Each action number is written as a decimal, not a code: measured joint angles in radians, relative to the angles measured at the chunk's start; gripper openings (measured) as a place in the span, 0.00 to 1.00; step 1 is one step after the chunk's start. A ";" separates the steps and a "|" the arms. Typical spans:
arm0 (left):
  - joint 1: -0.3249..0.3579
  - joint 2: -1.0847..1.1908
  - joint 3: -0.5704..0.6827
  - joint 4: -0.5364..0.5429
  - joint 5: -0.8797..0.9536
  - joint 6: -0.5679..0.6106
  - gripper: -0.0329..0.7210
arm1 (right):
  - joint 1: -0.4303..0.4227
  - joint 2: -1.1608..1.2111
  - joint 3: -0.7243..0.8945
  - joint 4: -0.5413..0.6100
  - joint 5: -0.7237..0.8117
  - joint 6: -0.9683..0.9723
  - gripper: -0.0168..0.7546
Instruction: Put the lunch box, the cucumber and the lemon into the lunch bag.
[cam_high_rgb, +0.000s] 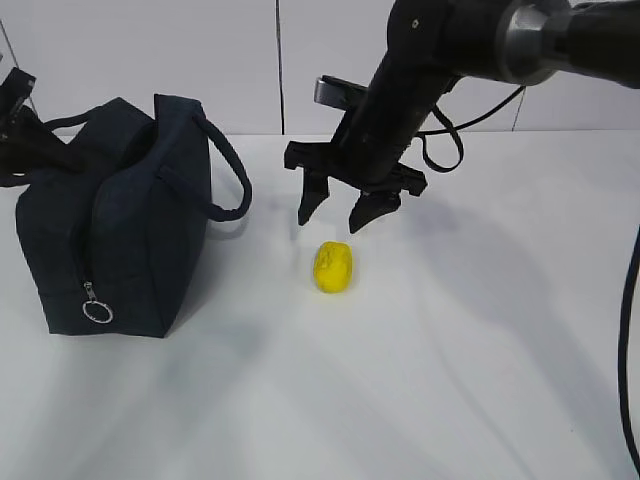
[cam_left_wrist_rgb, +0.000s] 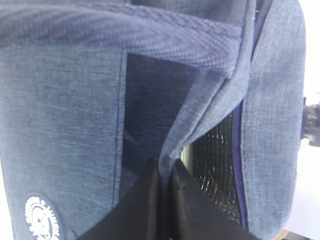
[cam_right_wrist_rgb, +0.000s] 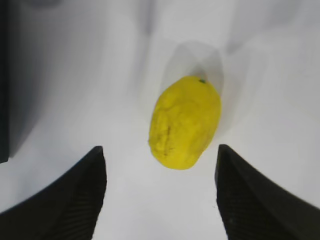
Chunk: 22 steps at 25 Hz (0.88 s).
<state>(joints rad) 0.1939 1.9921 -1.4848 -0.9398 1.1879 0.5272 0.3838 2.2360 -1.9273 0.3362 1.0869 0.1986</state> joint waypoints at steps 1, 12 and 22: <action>0.000 0.000 0.000 0.000 0.000 0.000 0.03 | 0.003 0.004 0.000 -0.020 0.000 0.010 0.68; 0.000 0.000 0.000 0.002 0.000 0.000 0.03 | 0.005 0.035 0.000 -0.101 -0.015 0.142 0.76; 0.000 0.000 0.000 0.002 0.000 0.000 0.03 | 0.005 0.073 0.000 -0.086 -0.040 0.178 0.77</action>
<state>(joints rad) 0.1939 1.9921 -1.4848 -0.9381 1.1879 0.5272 0.3888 2.3086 -1.9273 0.2497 1.0466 0.3762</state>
